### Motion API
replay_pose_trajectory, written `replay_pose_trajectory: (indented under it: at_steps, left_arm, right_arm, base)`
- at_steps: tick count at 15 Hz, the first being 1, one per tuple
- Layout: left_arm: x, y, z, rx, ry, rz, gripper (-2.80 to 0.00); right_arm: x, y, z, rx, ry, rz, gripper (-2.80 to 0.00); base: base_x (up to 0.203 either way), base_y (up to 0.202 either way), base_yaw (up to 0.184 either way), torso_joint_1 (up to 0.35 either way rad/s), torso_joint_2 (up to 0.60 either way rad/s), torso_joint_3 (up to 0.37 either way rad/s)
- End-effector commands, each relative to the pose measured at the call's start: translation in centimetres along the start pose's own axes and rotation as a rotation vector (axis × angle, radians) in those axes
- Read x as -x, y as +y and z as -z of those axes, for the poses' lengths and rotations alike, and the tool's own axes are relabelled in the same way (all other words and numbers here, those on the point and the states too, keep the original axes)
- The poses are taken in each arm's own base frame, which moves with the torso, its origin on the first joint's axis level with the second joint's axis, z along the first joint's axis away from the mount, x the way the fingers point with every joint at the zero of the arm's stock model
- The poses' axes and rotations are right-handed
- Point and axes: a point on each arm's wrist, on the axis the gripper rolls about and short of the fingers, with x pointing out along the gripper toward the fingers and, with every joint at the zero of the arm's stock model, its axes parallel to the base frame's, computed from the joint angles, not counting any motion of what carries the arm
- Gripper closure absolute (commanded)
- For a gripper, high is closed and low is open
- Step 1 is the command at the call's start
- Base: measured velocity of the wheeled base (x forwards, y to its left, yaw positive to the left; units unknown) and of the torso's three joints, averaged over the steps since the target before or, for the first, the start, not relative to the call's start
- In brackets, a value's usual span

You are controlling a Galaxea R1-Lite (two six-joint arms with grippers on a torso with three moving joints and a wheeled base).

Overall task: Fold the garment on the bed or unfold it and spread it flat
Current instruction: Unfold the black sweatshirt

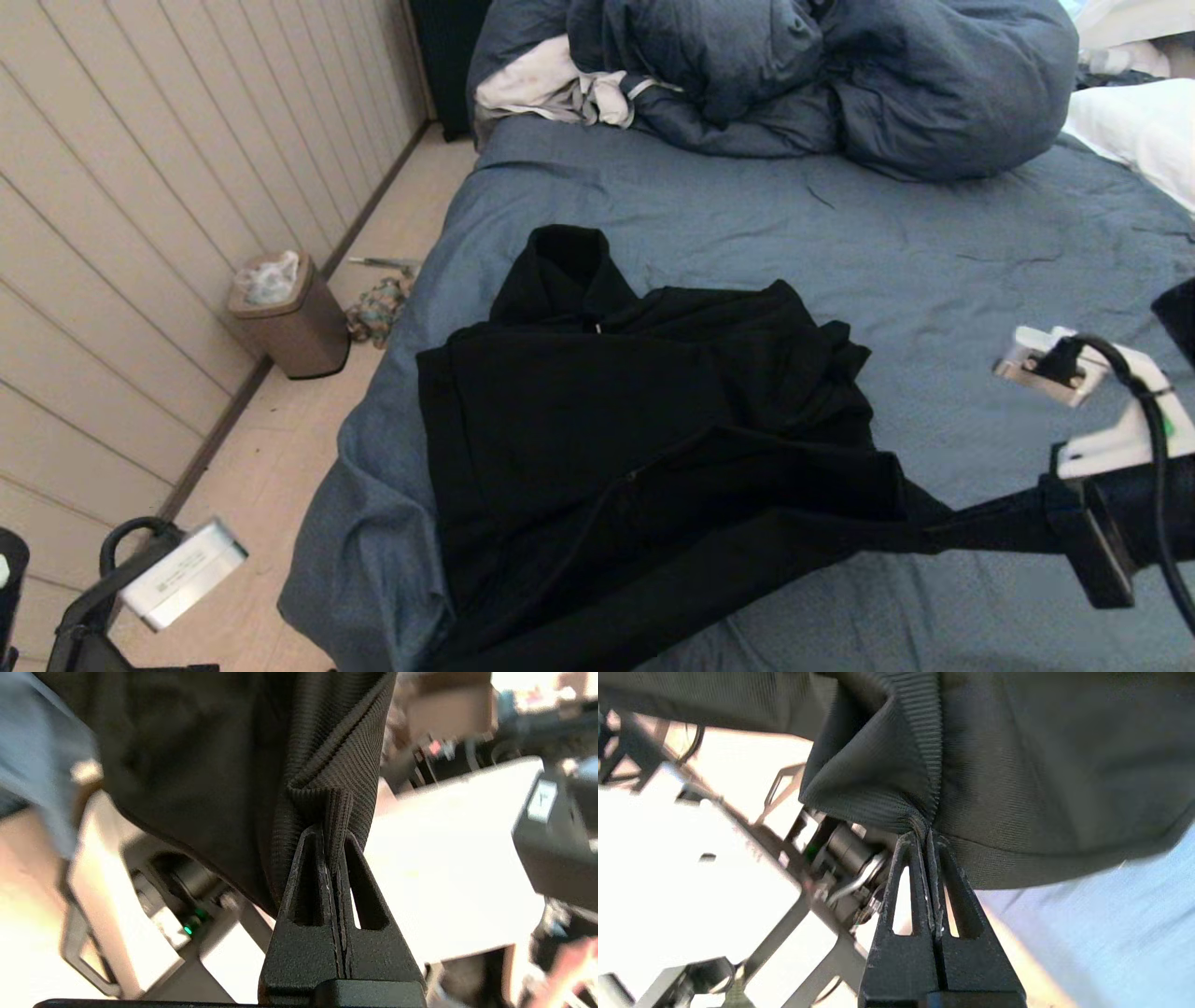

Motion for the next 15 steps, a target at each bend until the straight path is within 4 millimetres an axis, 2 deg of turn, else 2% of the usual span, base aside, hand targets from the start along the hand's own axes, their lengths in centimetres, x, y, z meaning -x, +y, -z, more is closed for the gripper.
replay_pose_trajectory:
  at_steps: [1,4,9,15]
  left_arm:
    - [-0.1,0.3,0.6,0.013,0.027,0.011,0.0]
    - [-0.7,0.5,0.7,0.03,0.069,0.027,0.0]
    - [-1.9,1.1,1.0,0.057,0.155,0.051,0.0]
    - [-3.1,1.6,1.8,0.018,0.244,0.045,0.0]
  right_arm:
    - [0.4,0.8,1.7,-0.007,0.007,-0.003,0.0]
    - [-0.5,0.5,2.5,-0.037,0.049,-0.015,0.0]
    - [-2.4,-0.6,2.7,-0.082,0.126,-0.04,0.0]
    - [-4.0,-1.1,3.8,-0.127,0.209,-0.067,0.0]
  base:
    - [0.0,0.0,0.0,0.0,0.0,0.0]
    - [0.0,0.0,0.0,0.0,0.0,0.0]
    - [0.0,0.0,0.0,0.0,0.0,0.0]
    - [0.0,0.0,0.0,0.0,0.0,0.0]
